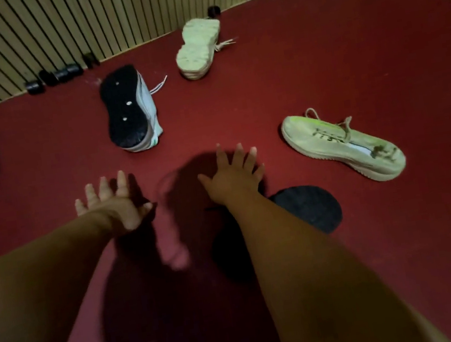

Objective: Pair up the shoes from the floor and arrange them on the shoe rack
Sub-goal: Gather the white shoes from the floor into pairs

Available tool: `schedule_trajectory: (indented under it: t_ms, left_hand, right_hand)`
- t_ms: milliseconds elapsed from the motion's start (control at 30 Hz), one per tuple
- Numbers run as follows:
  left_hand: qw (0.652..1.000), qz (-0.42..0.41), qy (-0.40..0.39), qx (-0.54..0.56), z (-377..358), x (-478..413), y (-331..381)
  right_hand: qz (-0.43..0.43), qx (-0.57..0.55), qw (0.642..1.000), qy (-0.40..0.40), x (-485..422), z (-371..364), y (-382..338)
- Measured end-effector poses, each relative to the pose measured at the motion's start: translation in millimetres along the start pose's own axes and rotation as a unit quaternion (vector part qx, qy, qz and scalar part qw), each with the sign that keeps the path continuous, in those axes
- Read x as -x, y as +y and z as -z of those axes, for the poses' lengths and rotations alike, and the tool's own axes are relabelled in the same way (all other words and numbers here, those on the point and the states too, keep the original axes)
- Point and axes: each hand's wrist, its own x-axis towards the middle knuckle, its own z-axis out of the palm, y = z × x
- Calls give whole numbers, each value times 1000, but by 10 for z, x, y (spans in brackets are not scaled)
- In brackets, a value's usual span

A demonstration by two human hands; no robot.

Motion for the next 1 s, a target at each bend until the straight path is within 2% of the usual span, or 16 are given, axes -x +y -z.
schedule_trajectory:
  t_ms: [100, 200, 300, 367, 433, 500, 533, 600, 667, 733, 833, 900, 933, 1000]
  left_hand:
    - [990, 63, 77, 104, 82, -473, -80]
    - [982, 58, 105, 148, 288, -932, -137]
    - [986, 12, 126, 105, 226, -1290, -152]
    - [978, -4, 194, 75, 47, -1338, -138]
    - [969, -8, 235, 75, -27, -1335, -132]
    - [970, -10, 230, 74, 5, -1326, -158]
    - [971, -12, 228, 75, 13, -1348, -155]
    - [972, -12, 225, 72, 8, -1372, -139]
    - [973, -8, 221, 64, -13, -1368, -124]
    - [973, -9, 223, 61, -31, -1398, -137]
    - [965, -16, 250, 73, -75, -1411, -139]
    - [965, -15, 251, 73, -86, -1413, -123]
    - [965, -16, 251, 71, -95, -1417, -121]
    - [963, -21, 258, 76, -87, -1416, -117]
  right_hand:
    - [5, -22, 999, -22, -361, 78, -226]
    - [7, -53, 998, -20, -601, 169, -303]
    - [-6, -25, 999, 35, -890, 329, -356]
    - [-16, -17, 997, 77, -1117, 473, -478]
    - [-7, -40, 988, 146, -1376, 591, -696]
    - [5, -78, 982, 170, -1559, 568, -1021]
    - [7, -116, 982, 146, -1600, 518, -1198]
    - [-3, -181, 983, 33, -1643, 363, -1491]
    - [-35, -165, 984, -57, -1671, 230, -1663]
    - [-63, -211, 973, -73, -1723, 187, -1734]
    - [-52, -304, 948, -83, -1756, 235, -1755]
    - [-25, -227, 974, -10, -1710, 335, -1685]
    - [-3, -144, 987, 65, -1659, 412, -1621]
    - [50, 28, 980, 192, -1510, 578, -1458]
